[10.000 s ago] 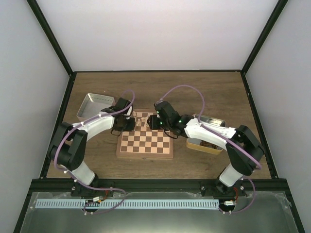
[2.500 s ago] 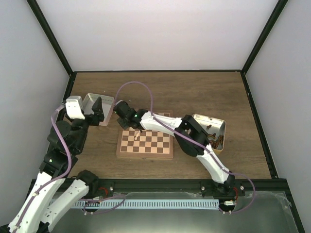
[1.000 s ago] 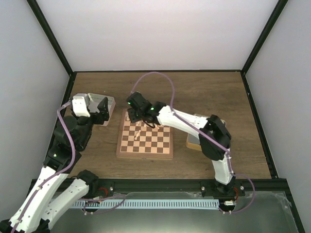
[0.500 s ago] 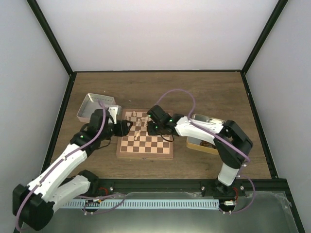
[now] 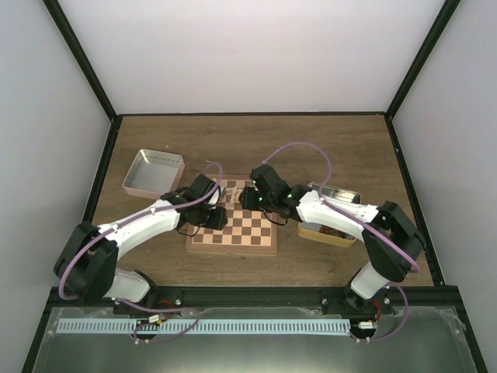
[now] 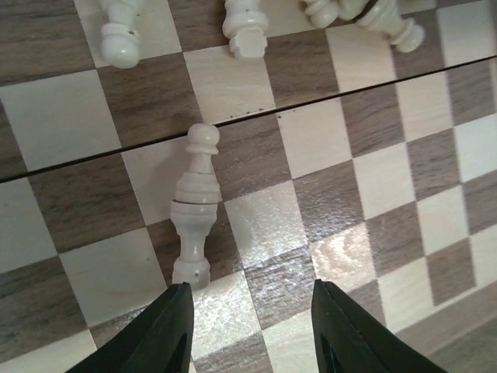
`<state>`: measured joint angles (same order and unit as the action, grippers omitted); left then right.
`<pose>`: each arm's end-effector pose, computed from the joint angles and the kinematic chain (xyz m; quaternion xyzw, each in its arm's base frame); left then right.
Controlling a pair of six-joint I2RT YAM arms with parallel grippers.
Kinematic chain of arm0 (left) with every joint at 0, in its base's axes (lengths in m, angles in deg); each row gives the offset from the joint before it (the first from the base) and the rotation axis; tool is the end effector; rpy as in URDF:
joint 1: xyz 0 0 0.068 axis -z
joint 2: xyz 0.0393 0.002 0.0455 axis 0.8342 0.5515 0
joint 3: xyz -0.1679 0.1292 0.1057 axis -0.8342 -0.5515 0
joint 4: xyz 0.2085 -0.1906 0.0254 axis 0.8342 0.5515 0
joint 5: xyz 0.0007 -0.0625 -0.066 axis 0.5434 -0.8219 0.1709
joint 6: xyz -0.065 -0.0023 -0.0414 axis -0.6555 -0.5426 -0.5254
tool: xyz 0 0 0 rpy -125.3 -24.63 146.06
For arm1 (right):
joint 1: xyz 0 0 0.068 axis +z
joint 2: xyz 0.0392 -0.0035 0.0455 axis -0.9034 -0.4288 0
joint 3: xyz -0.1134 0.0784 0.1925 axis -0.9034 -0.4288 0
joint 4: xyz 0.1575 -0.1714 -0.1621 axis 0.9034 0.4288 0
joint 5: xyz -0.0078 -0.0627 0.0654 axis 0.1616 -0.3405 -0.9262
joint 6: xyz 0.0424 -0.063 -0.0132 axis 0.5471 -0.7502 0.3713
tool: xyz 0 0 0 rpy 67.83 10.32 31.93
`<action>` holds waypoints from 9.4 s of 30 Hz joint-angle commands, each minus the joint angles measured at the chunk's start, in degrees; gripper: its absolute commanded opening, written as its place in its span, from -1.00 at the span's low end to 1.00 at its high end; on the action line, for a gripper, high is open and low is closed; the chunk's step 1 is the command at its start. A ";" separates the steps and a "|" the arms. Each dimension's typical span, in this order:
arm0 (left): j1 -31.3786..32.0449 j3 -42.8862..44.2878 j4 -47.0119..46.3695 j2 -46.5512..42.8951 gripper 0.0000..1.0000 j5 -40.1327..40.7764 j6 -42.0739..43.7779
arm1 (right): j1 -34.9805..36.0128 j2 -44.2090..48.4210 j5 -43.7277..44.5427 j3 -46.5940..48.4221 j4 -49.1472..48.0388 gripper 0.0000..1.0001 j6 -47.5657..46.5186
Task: Set up the chess pieces on the board
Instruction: Pick up the chess piece from the chessboard, then place the chess piece on the chessboard.
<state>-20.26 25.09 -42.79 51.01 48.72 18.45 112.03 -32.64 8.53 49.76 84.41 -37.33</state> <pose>0.2325 -0.1834 0.1148 0.1347 0.9607 -0.1799 0.1630 0.2572 0.2822 0.1516 -0.0197 0.9241 0.2845 0.2544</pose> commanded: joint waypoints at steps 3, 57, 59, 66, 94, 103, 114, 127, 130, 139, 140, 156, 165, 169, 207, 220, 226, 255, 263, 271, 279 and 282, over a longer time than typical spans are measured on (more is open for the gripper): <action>1.42 5.32 4.33 5.18 -0.15 8.65 3.03 | -1.23 1.52 -0.72 -1.32 -1.89 -0.24 0.46; 1.43 9.20 -2.47 -8.16 -0.91 -14.85 23.48 | -13.02 7.81 -44.76 -2.93 -8.69 -0.37 -9.76; 1.43 9.23 -2.44 -8.01 -0.91 -14.45 23.37 | -13.01 8.09 -45.28 -3.28 -9.17 -0.41 -9.28; 1.43 9.33 -2.47 -7.56 -0.91 -13.19 23.07 | -13.05 8.82 -46.10 -4.54 -10.45 -0.67 -8.23; 1.09 12.26 -13.62 -27.76 -0.82 39.73 8.03 | 3.23 -18.88 -0.28 17.75 -10.92 -0.96 -43.02; 1.13 11.52 -13.50 -27.59 -0.81 39.62 8.05 | 3.60 -28.51 1.11 27.36 -7.17 -0.96 -45.60; 1.08 11.02 -13.80 -27.02 -0.80 38.97 7.47 | 3.56 -32.00 2.42 29.37 -4.63 -0.96 -46.35; 1.08 10.92 -13.50 -26.81 -0.80 38.85 7.35 | 3.55 -34.42 3.53 31.25 -3.33 -0.87 -46.26; 1.08 10.95 -13.48 -26.81 -0.80 38.85 7.34 | 3.56 -33.74 3.43 31.26 -3.01 -0.77 -45.97; 1.08 11.24 -13.63 -26.40 -0.80 38.07 7.27 | 3.56 -28.97 1.67 30.59 -2.86 -0.39 -44.79; 1.08 11.26 -13.55 -26.35 -0.80 38.04 7.17 | 3.56 -28.58 1.49 30.71 -2.52 -0.38 -44.51; 1.04 8.52 -15.05 -25.03 -0.78 24.89 9.87 | -2.65 -4.13 -14.74 10.46 -9.56 0.09 -27.68; 0.99 7.32 -16.94 -19.85 -0.79 -4.00 16.89 | -10.08 15.69 -25.52 -1.42 -12.99 0.20 -13.55; 0.99 9.28 -15.16 -17.62 -0.78 -15.38 20.26 | -10.42 23.25 -28.28 -4.60 -16.78 0.20 -10.19; 1.13 14.47 -4.67 -14.77 -0.54 -21.39 31.53 | -10.42 18.22 -44.98 -3.51 -11.63 -0.76 -3.65; 1.00 2.15 -37.55 -24.59 0.60 -17.49 -4.90 | -10.50 27.51 -33.46 -12.53 -44.33 -0.76 10.83; 0.99 -1.36 -54.46 -25.97 0.50 -19.54 -21.47 | -10.44 25.38 -38.89 -11.60 -52.68 -0.75 15.22; 0.38 -4.51 -64.78 -24.56 -0.53 -23.63 -27.38 | -10.41 20.34 -42.11 -10.32 -67.82 -0.71 22.90; 0.29 -4.31 -64.83 -24.69 -0.67 -24.24 -27.27 | -10.11 19.59 -41.69 -10.49 -66.30 -0.71 21.79; 0.08 -3.33 -58.11 -26.03 -0.92 -21.68 -23.51 | -9.98 19.85 -39.65 -10.10 -61.61 -0.48 19.33; -1.23 6.44 -19.74 -24.82 -0.92 -11.79 -6.88 | -10.09 26.07 -25.00 -11.36 -40.44 0.34 10.32; -2.89 11.49 -5.92 -21.86 -0.92 -7.06 -1.92 | -11.52 28.21 -18.90 -14.26 -32.98 0.39 10.90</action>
<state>-21.26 30.82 -72.54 26.32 33.90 6.34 101.80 -8.01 -21.57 37.52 38.79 -23.45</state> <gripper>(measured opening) 0.121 0.686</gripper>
